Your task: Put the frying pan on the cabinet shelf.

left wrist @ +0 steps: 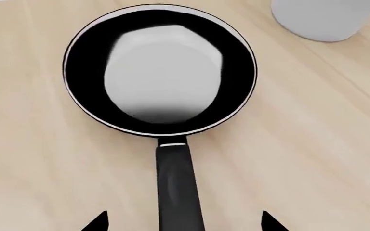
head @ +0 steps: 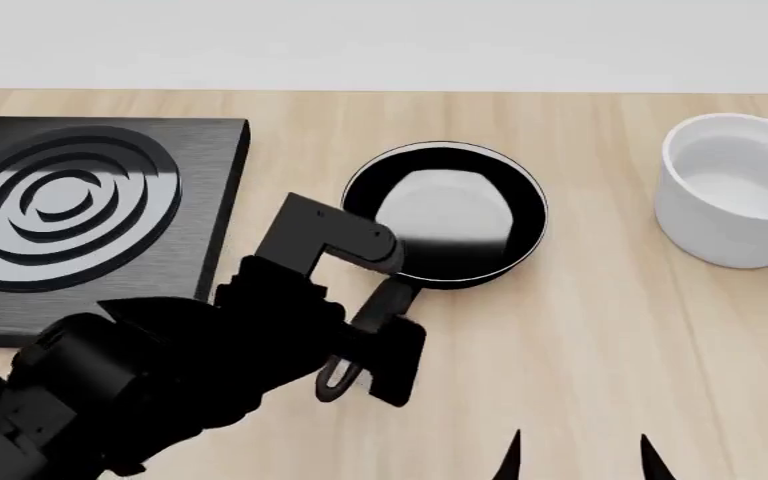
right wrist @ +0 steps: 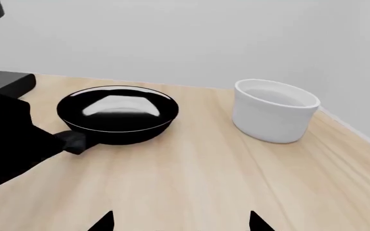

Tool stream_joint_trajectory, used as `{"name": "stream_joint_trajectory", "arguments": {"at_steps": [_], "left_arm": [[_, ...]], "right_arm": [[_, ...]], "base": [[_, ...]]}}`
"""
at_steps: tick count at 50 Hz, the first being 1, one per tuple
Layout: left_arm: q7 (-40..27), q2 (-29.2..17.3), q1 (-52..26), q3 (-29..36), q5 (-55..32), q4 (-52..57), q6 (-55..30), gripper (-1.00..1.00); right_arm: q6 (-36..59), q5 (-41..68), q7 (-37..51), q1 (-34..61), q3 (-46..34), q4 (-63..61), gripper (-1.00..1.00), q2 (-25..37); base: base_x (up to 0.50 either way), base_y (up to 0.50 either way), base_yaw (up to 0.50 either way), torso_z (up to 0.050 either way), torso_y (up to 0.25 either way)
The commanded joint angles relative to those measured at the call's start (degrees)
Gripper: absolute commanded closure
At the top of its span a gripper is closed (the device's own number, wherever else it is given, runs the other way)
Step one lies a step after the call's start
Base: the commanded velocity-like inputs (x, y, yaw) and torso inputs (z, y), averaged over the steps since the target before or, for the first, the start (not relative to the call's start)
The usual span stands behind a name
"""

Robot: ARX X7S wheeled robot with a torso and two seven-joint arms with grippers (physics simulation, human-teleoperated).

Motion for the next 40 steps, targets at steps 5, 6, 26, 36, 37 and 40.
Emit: {"name": "stream_joint_trajectory", "arguments": {"at_steps": [5,6,26,36,37,40], "left_arm": [[-0.33,1.36,-8.97,35.42,-33.67,-13.16,17.59,-1.00],[-0.52,1.36,-9.07,36.05,-34.37,-13.28,17.80,-1.00],[-1.00,1.36,-6.90,37.49,-34.15,-14.26,17.64,-1.00],[-0.25,1.36,-7.06,37.53,-33.88,-13.01,16.87,-1.00],[-0.31,1.36,-7.21,37.53,-33.87,-12.67,16.75,-1.00],[-0.08,1.36,-7.43,37.52,-33.85,-12.05,16.76,-1.00]], "right_arm": [[-0.73,-0.17,-0.86,-0.18,1.45,0.72,-1.00,-0.61],[-0.68,-0.13,-0.83,-0.21,1.43,0.65,-1.00,-0.58],[-0.83,0.40,-0.36,-0.23,1.16,0.72,-1.00,-0.12],[-1.35,0.77,-0.17,-0.39,1.33,1.09,-1.00,0.12],[-1.35,0.76,-0.14,-0.40,1.28,1.12,-1.00,0.14],[-1.33,0.85,-0.07,-0.45,1.26,1.11,-1.00,0.21]], "base": [[0.00,0.00,0.00,0.000,0.000],[0.00,0.00,0.00,0.000,0.000],[0.00,0.00,0.00,0.000,0.000],[0.00,0.00,0.00,0.000,0.000],[0.00,0.00,0.00,0.000,0.000],[0.00,0.00,0.00,0.000,0.000]]}}
